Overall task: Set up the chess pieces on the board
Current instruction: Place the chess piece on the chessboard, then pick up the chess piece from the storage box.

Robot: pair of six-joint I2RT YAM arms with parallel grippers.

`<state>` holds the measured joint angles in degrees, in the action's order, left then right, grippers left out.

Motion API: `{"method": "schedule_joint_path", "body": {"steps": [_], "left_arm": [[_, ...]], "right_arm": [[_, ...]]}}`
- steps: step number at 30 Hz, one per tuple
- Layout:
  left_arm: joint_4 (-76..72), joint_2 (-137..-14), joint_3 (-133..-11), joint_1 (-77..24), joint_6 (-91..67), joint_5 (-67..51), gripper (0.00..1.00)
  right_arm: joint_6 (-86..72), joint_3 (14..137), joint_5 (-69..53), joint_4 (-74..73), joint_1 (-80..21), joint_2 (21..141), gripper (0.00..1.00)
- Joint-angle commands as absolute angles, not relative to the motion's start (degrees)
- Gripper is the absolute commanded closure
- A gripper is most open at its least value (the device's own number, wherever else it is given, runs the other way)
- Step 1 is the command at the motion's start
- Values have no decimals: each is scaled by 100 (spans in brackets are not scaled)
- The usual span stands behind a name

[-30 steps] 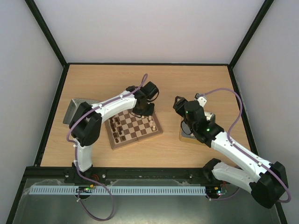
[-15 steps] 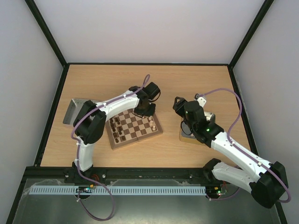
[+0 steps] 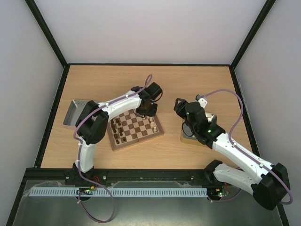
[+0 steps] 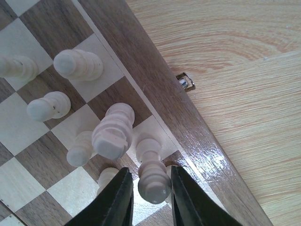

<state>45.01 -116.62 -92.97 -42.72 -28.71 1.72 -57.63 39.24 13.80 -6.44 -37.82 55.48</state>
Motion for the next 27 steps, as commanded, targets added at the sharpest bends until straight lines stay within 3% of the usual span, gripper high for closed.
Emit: {"method": "schedule_joint_path", "body": {"steps": [1, 11, 19, 27], "left_arm": [[4621, -11760, -9431, -4231, -2830, 289, 72], [4656, -11426, -9441, -4231, -2852, 94, 61], [4557, -10447, -9146, -4221, -2965, 200, 50], [3355, -9029, -7921, -3891, -2977, 404, 48]], "right_arm": [[-5779, 3878, 1442, -782, -3756, 5466, 32], [-5631, 3941, 1504, -869, -3757, 5428, 32], [-4728, 4601, 1919, -1729, -3679, 5821, 34], [-4202, 4686, 1073, -2388, -2472, 6611, 45]]}}
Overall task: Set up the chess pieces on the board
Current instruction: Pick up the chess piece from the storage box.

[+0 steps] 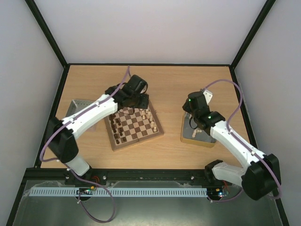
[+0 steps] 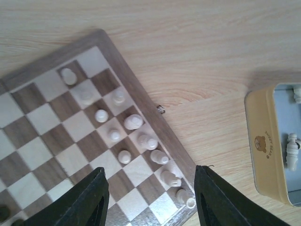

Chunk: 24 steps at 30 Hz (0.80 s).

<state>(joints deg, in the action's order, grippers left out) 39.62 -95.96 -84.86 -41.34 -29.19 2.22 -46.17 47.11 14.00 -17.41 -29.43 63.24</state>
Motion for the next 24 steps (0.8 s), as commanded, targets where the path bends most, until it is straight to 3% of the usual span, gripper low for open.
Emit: {"method": "schedule_joint_path", "body": {"steps": [1, 5, 24], "left_arm": [[3196, -8849, -7740, -3806, -2986, 398, 47], [2636, -8225, -7073, -3408, -2983, 200, 47], [2088, -7677, -6171, -2901, -2855, -567, 46]], "right_arm": [[-4124, 4654, 909, -2398, -2356, 6692, 49], [-3920, 4456, 380, -2341, -2008, 7088, 68], [-3687, 4553, 504, -1606, -1808, 9150, 74]]}}
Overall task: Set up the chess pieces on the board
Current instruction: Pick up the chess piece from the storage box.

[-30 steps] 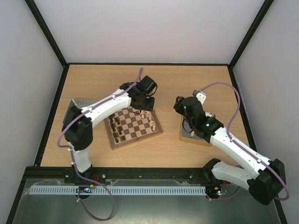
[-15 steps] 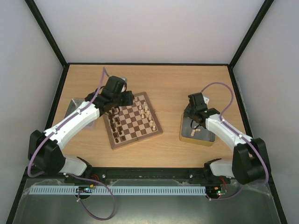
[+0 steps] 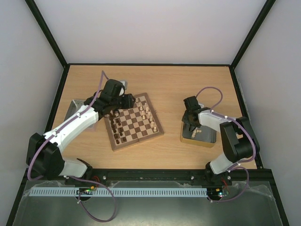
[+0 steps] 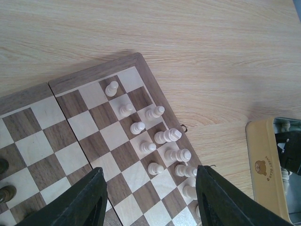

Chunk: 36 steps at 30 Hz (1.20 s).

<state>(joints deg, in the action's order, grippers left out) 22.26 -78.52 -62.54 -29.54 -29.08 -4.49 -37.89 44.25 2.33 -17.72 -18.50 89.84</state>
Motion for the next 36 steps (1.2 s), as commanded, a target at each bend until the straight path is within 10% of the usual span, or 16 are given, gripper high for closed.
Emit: {"method": "schedule_joint_path", "body": {"steps": [1, 21, 36], "left_arm": [[2090, -7673, -6163, -2892, -2856, -575, 46], [2025, -7664, -6159, -2861, -2962, -699, 46], [2038, -7684, -6178, -2861, -2962, -729, 46]], "right_arm": [[-3669, 4548, 509, -1567, -1805, 9193, 74], [-2984, 4226, 1020, 45, -1793, 9316, 73], [-3279, 4239, 1167, -289, -1793, 9531, 94]]}}
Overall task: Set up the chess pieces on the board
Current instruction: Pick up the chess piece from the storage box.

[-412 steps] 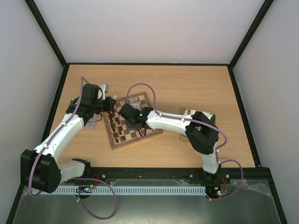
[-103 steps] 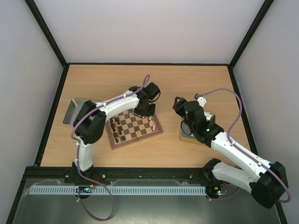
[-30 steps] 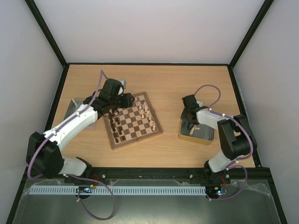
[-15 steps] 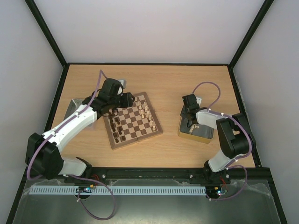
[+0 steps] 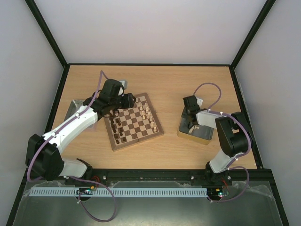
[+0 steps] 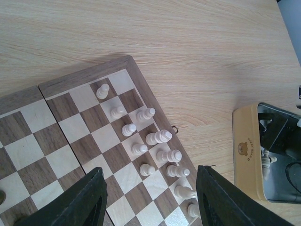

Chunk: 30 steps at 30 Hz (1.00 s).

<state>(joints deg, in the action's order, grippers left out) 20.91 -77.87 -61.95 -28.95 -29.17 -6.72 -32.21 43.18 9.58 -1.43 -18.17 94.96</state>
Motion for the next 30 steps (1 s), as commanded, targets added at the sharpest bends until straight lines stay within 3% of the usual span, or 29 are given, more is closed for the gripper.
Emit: {"method": "schedule_joint_path", "body": {"steps": [1, 13, 20, 30], "left_arm": [[2036, -7682, -6185, -2857, -2962, -729, 46], [1749, -7489, -6050, -2811, -3175, -873, 43], [1556, -7288, -5848, -2693, -3277, -898, 43], [1538, -7190, -5562, -2569, -3275, -989, 43]], "right_arm": [[-3278, 4282, 1150, -358, -1795, 9495, 95], [-3171, 4644, -1114, -1639, -1793, 7660, 96], [-3797, 4892, -2960, -1935, -1906, 7502, 95], [-3932, 5013, -2224, -2200, -1952, 7957, 95]]}}
